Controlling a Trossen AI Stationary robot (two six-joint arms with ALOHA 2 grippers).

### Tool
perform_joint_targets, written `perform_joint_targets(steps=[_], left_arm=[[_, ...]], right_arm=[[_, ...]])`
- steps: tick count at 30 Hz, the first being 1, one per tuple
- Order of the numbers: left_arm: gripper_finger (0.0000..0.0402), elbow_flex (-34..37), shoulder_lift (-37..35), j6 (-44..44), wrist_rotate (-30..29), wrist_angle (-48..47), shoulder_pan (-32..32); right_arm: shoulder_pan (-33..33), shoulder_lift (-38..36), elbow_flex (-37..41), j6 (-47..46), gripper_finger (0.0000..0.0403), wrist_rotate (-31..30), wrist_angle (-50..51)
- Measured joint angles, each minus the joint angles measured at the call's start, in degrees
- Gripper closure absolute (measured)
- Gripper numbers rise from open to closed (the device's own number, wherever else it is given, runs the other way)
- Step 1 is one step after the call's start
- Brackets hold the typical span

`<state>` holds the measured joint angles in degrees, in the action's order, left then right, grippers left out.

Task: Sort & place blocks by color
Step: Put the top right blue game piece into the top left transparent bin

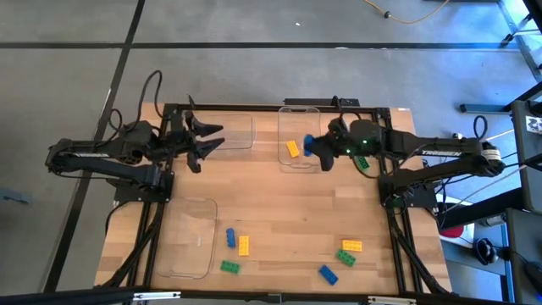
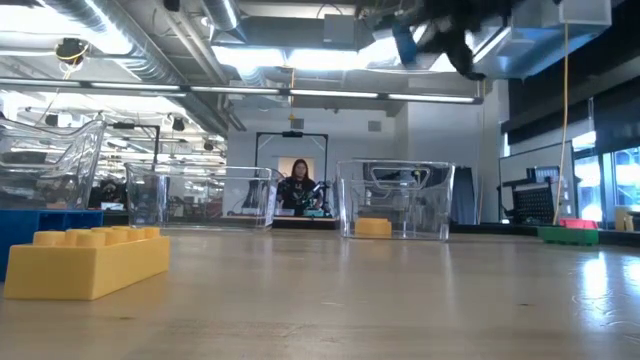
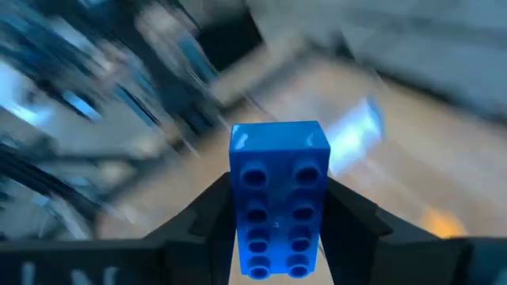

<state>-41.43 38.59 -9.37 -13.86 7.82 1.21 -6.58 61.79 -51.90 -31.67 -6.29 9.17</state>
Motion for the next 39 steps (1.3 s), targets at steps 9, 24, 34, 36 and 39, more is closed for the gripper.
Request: perform_joint_targets(steps=[9, 24, 34, 36, 39], left_arm=[[0.0207, 0.0, 1.2, 0.7, 4.0, 0.4, 0.0], [0.0173, -6.7, 19.7, -13.3, 7.6, 2.5, 1.1], [0.013, -19.4, 39.6, -11.1, 14.4, 2.3, 1.6], [0.0129, -20.8, 42.1, -10.6, 15.0, 2.1, 1.6], [0.0129, -22.0, 45.2, -9.9, 15.1, 4.8, 1.6]], right_arm=[[0.8, 0.7, 0.1, 5.9, 0.0261, 0.5, -7.8], [0.8, 1.3, 0.1, 9.0, 0.0261, 9.3, -8.5], [0.8, 2.8, 0.1, 11.1, 0.0261, 15.1, -12.6], [0.8, 2.8, 0.0, 11.2, 0.0261, 15.6, -13.9], [1.3, 2.8, 0.0, 11.2, 0.0261, 16.9, -15.7]])
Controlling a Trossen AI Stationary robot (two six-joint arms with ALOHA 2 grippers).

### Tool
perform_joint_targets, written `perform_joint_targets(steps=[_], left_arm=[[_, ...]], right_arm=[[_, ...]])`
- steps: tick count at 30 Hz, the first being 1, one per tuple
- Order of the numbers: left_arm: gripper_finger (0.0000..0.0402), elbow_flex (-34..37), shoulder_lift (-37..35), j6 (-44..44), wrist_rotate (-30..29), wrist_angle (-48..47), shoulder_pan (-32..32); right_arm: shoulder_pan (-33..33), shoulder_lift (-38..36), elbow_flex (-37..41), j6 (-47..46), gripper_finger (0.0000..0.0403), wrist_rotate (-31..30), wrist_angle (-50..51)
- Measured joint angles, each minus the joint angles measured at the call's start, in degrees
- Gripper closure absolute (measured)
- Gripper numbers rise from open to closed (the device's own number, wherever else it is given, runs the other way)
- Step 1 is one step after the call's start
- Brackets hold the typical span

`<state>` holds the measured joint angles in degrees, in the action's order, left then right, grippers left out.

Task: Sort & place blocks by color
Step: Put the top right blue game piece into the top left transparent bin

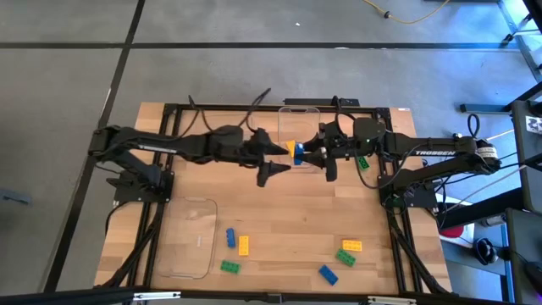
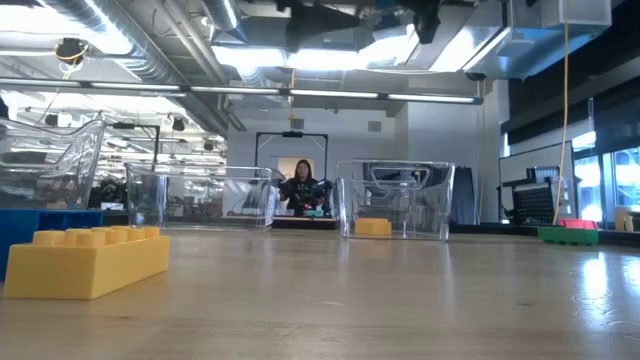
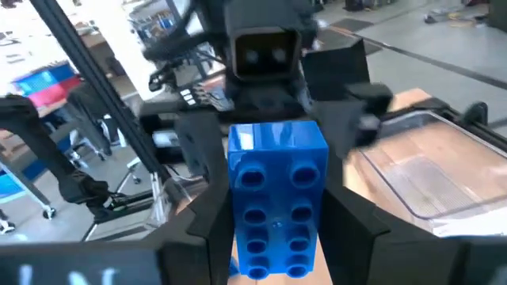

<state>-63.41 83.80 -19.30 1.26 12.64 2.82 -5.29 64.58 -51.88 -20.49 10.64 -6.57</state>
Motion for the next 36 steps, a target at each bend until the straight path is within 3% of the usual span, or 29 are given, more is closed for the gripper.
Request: perform_joint_targets(steps=[6, 15, 19, 24, 29, 31, 36], left_arm=[[0.0129, -0.2, 4.1, 0.4, 1.6, 12.0, 0.0], [0.0137, -0.2, 5.8, -1.2, 5.1, 17.0, 0.0], [0.0176, -0.2, 5.8, -1.2, 4.9, 16.4, 0.1], [0.0273, -0.2, 5.3, -1.3, 6.8, 15.3, 1.4], [0.0274, -0.4, 4.0, -1.1, 10.9, 11.2, 3.3], [0.0274, -0.4, 2.7, 0.3, 11.7, 8.3, 4.0], [0.0274, -0.1, -1.6, 3.0, 11.5, -1.7, 5.5]], right_arm=[[1.3, 0.0, 0.0, 1.4, 0.0261, -0.9, 0.5], [1.5, 3.7, 0.0, 0.2, 0.0261, -0.5, -8.0], [1.5, 4.1, 0.0, 0.2, 0.0261, -0.5, -9.2], [1.5, 4.1, 0.0, -0.1, 0.0261, -0.4, -8.6], [1.4, 4.3, 0.0, -1.7, 0.0261, -1.1, -8.5], [1.5, 4.6, 0.0, -1.8, 0.0236, -1.6, -8.7], [0.8, 2.8, -1.0, -2.7, 0.008, -1.4, -6.6]])
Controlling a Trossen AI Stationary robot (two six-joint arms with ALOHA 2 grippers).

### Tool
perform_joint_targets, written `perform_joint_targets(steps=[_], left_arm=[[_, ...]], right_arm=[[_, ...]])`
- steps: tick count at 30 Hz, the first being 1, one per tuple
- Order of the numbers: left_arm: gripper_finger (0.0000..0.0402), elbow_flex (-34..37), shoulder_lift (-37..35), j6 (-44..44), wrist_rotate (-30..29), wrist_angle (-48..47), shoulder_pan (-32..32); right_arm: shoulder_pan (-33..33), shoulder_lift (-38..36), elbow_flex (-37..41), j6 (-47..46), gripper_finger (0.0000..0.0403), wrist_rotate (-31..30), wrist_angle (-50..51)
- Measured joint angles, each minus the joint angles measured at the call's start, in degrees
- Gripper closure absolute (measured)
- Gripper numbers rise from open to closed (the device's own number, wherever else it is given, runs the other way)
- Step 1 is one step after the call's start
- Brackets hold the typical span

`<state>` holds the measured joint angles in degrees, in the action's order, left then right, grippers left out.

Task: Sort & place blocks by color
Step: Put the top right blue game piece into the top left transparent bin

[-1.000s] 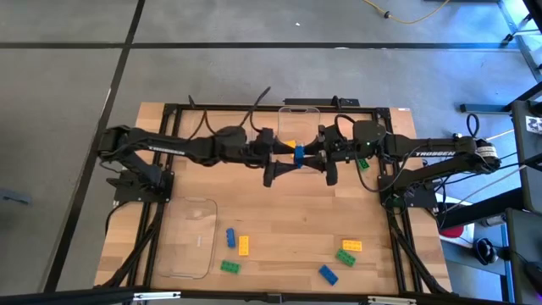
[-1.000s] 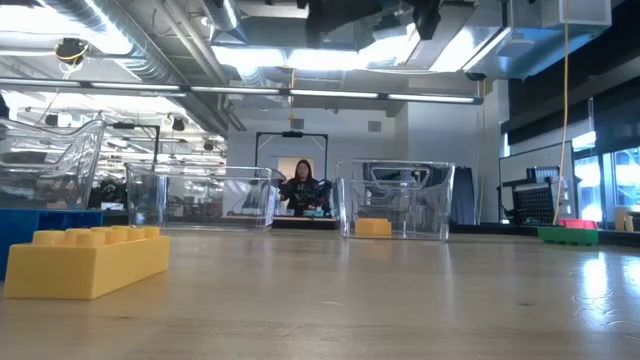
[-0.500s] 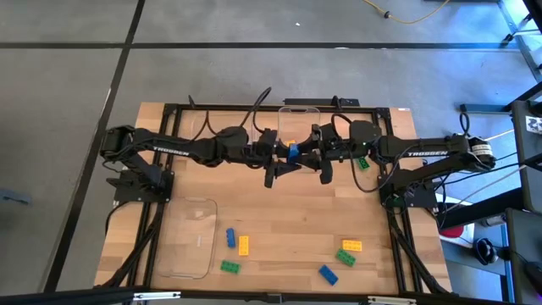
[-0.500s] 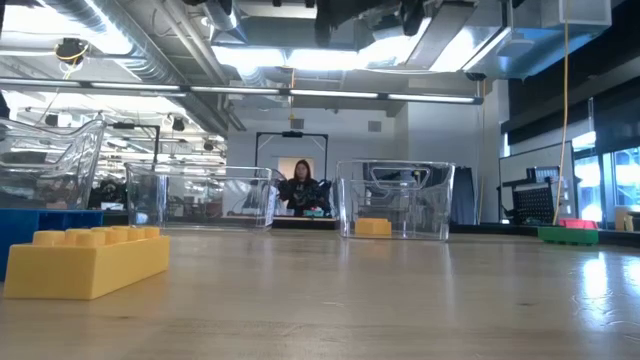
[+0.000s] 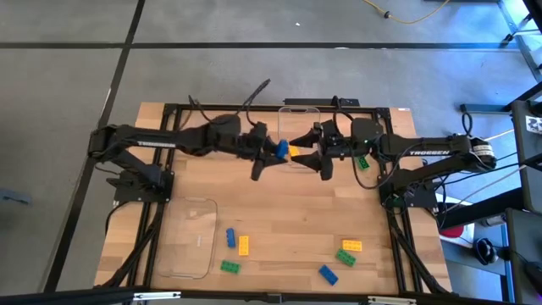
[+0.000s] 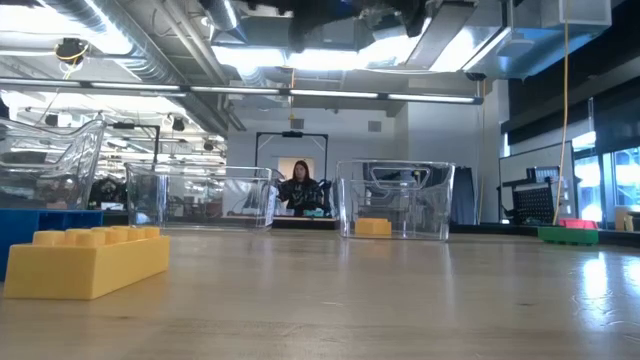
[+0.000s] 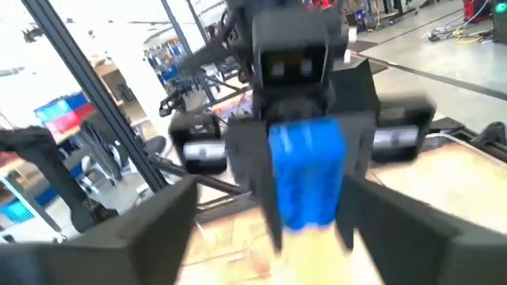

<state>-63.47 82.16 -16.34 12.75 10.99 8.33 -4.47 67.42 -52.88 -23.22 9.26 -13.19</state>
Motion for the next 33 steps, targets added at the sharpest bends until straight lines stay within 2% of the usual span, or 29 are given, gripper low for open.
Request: perform_joint_targets(steps=[2, 4, 7, 11, 19, 23, 33], left_arm=[[0.0274, -0.1, -2.3, 1.0, -1.1, -5.9, 0.4], [0.0274, 0.2, -5.3, 2.6, -1.8, -10.0, 0.7], [0.0274, 1.9, -11.4, 3.4, -3.3, -12.5, 0.7], [0.0274, 9.4, -20.3, 2.0, -7.5, -10.5, 0.2], [0.0274, 26.1, -36.3, -3.1, -14.3, 1.7, -2.0], [0.0274, 28.5, -40.1, -3.1, -15.7, 3.1, -2.4], [0.0274, 28.4, -40.2, -3.1, -16.1, 3.3, -2.4]], right_arm=[[-0.4, -1.3, -0.4, 1.0, 0.0032, 0.0, 1.9], [-0.7, -2.8, -0.8, 1.0, 0.0015, -0.1, 2.6], [-1.2, -4.3, -0.7, 1.0, 0.0031, -0.3, 5.3], [-1.4, -5.8, -0.6, 0.9, 0.0046, -1.7, 9.0], [-1.4, -6.1, -0.6, -0.5, 0.0047, -2.0, 9.7], [-1.4, -6.1, -0.6, -0.5, 0.0047, -2.1, 9.9], [-1.5, -6.1, -0.6, -0.7, 0.0047, -2.1, 9.8]])
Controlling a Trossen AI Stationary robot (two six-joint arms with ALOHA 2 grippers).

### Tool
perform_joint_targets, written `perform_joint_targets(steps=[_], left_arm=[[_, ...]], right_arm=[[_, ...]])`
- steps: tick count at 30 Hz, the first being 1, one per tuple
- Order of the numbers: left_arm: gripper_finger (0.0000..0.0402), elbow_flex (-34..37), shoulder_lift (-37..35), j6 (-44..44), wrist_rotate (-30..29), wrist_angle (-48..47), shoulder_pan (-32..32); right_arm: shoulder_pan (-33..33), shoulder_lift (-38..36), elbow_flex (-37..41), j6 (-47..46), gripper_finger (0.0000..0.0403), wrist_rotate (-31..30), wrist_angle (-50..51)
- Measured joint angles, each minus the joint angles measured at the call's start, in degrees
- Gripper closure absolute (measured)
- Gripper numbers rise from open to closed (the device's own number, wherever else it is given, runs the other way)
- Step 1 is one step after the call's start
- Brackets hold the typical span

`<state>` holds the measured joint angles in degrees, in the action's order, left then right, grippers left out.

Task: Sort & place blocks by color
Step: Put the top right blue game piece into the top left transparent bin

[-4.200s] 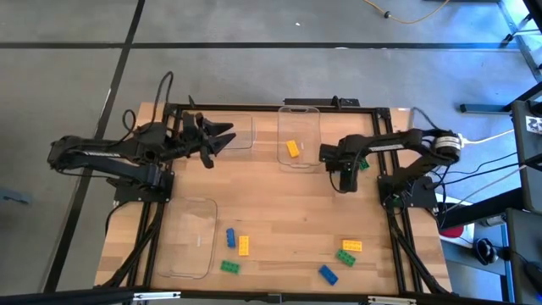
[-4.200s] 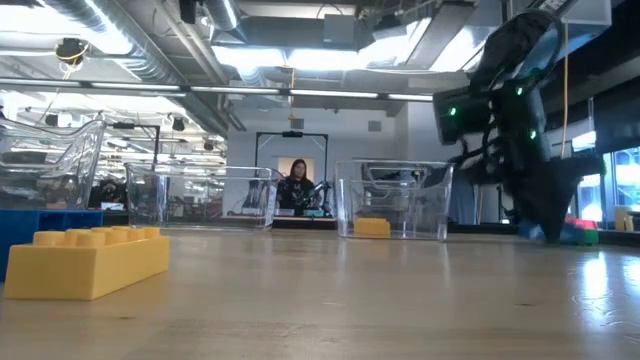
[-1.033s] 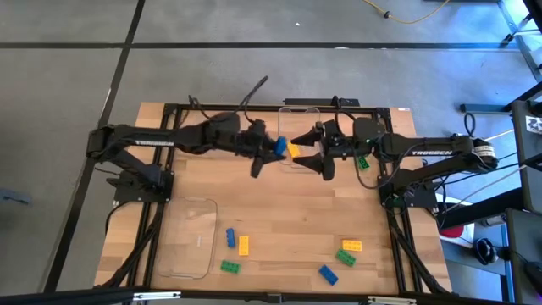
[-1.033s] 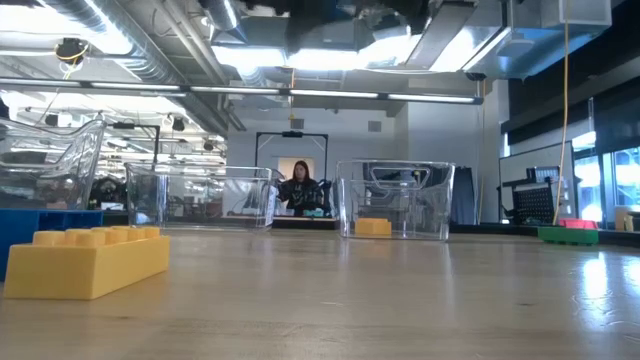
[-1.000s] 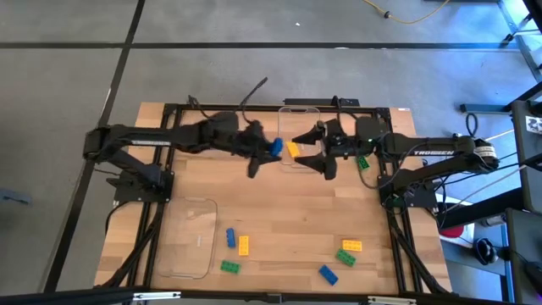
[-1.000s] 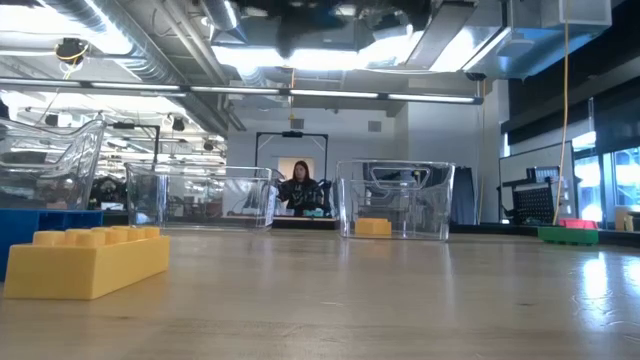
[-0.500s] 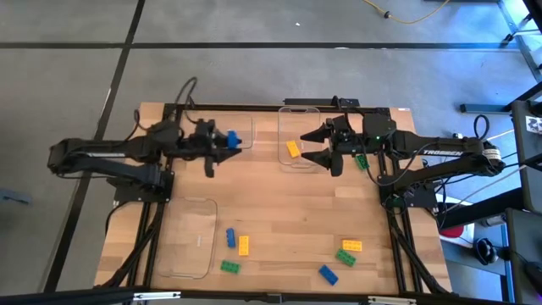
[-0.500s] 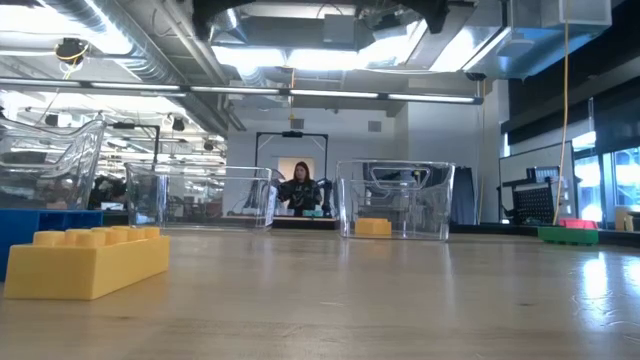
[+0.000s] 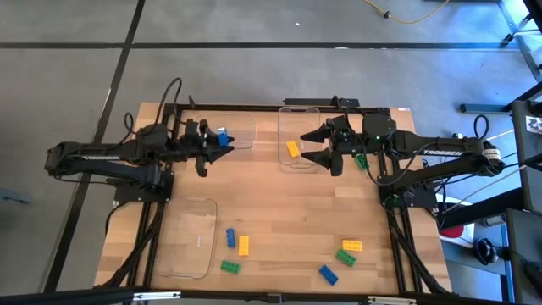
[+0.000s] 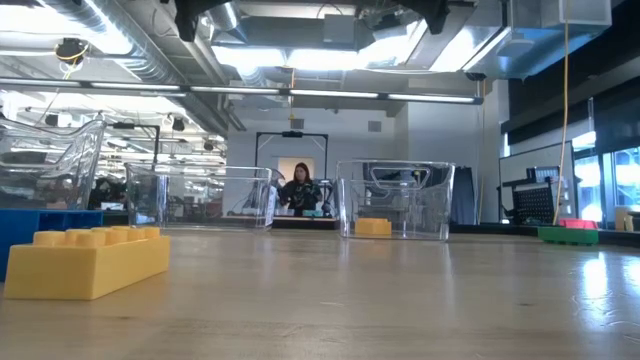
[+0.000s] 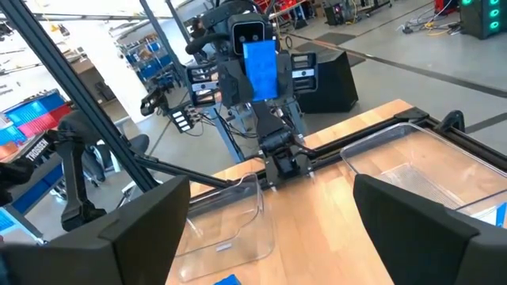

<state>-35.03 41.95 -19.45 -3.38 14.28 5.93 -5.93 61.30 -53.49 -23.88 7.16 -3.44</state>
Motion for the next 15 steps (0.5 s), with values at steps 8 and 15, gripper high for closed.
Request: perform_joint_targets(steps=[8, 15], left_arm=[[0.0274, -1.1, 1.4, -5.6, -6.9, -2.8, 1.4], [0.0274, -14.0, 12.8, -10.6, -7.6, -30.5, 12.4]], right_arm=[[0.0, 0.0, 0.0, 0.0, 0.0047, 0.0, 0.1], [0.0, 0.0, 0.0, -0.1, 0.0047, 0.0, 0.9]])
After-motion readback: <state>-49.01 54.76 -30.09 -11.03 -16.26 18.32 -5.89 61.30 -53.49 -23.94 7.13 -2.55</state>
